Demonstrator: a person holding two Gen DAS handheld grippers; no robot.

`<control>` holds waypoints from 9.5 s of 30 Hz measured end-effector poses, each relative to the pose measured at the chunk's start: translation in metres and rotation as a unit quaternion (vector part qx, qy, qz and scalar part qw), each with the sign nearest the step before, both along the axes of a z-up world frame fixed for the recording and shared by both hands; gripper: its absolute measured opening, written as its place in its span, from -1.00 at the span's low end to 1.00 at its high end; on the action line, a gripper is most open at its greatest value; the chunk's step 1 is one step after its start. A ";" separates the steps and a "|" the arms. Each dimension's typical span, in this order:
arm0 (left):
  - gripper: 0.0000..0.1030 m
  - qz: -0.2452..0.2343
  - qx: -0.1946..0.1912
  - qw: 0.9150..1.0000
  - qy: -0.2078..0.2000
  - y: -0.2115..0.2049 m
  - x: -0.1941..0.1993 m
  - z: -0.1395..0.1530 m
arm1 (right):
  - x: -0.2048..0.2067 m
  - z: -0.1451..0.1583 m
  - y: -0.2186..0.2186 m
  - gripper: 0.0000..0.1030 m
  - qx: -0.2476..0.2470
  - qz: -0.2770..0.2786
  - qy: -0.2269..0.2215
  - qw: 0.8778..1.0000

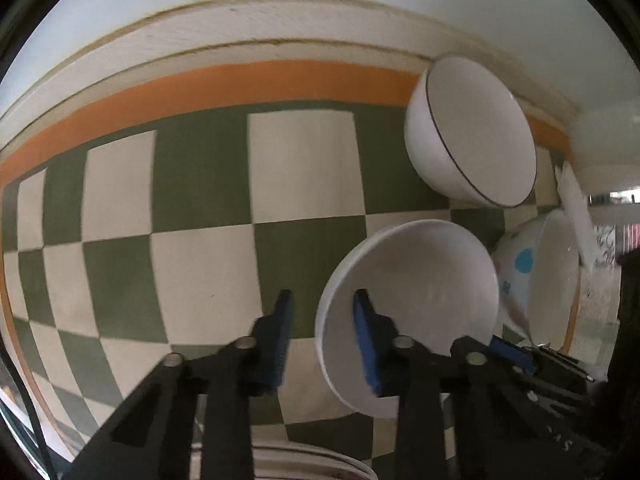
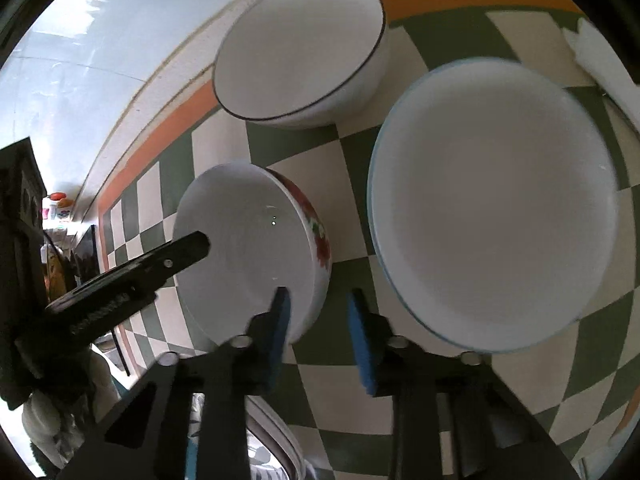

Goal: Organize plates and bowls

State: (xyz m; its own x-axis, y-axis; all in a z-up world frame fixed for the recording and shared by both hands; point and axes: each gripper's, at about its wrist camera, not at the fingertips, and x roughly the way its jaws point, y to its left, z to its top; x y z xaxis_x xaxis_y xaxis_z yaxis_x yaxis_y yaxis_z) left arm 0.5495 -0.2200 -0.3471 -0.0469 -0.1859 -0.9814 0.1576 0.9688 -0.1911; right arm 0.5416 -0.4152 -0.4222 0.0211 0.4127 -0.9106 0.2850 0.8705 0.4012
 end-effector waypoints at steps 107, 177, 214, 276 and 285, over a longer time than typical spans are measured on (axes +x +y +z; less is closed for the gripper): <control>-0.65 -0.055 -0.056 0.997 -0.024 -0.124 -0.081 0.076 | -0.072 0.078 -0.112 -0.82 -0.019 -0.030 -0.056 0.998; -0.51 0.052 -0.061 0.996 -0.035 -0.043 -0.068 0.097 | -0.084 0.102 -0.103 -0.10 0.074 -0.073 -0.073 0.992; -0.81 0.043 -0.013 0.998 -0.037 -0.069 0.046 0.035 | 0.108 0.031 -0.047 -0.80 -0.036 0.041 -0.058 0.997; -0.81 -0.100 0.003 0.995 0.006 -0.099 -0.195 0.055 | -0.194 0.066 -0.071 -0.78 -0.030 -0.033 -0.026 0.999; -0.81 -0.102 0.012 0.995 0.007 -0.099 -0.195 0.051 | -0.190 0.062 -0.070 -0.77 -0.030 -0.033 -0.019 0.999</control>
